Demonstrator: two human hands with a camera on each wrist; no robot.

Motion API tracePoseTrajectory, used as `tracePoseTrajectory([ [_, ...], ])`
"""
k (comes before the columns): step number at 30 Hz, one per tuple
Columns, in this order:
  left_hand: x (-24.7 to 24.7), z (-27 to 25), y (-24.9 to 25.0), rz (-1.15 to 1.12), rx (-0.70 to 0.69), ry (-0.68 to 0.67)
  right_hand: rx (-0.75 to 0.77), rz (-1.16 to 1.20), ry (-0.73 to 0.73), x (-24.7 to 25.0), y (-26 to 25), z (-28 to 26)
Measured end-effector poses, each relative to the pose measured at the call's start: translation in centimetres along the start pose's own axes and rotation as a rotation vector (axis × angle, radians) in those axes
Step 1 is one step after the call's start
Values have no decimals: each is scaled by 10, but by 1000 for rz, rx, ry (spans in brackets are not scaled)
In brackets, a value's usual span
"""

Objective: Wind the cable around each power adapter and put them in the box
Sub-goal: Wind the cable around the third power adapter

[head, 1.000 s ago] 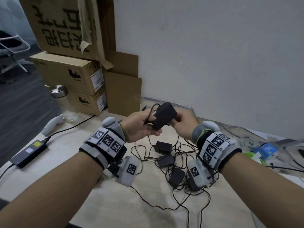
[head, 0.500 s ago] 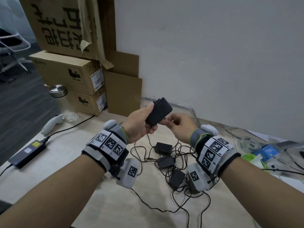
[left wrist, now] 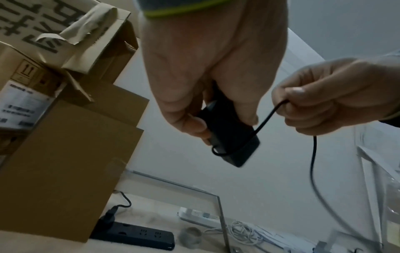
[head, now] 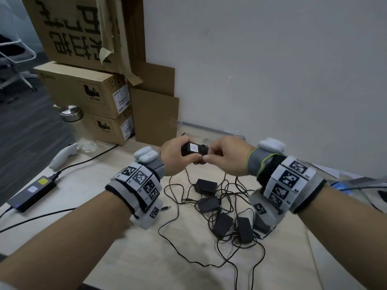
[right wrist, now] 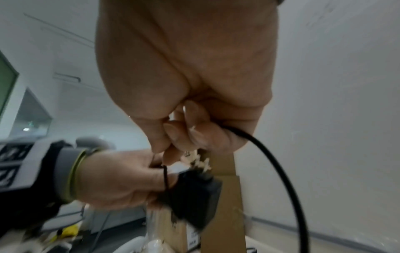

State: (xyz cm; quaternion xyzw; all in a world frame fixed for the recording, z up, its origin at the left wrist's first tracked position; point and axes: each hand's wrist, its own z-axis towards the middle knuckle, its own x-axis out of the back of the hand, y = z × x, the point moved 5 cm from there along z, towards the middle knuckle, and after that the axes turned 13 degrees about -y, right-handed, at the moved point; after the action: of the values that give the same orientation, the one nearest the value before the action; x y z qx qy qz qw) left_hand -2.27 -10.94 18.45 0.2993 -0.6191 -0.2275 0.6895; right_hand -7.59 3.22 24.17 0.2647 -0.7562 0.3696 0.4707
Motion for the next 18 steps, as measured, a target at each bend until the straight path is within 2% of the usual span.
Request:
tracePoseTrajectory([
  [5,6,-4,3,-116,-84,-203,4,203,157,29,25,5],
  [10,6,-7,9,-277,-176,-409,62,485,223,27,41,6],
  [15,5,-6,8,-891,-166,-377,-31,701,251,-3,51,14],
  [18,2,-3,7,-1048,-127,-263,-57,785,175,-24,41,17],
])
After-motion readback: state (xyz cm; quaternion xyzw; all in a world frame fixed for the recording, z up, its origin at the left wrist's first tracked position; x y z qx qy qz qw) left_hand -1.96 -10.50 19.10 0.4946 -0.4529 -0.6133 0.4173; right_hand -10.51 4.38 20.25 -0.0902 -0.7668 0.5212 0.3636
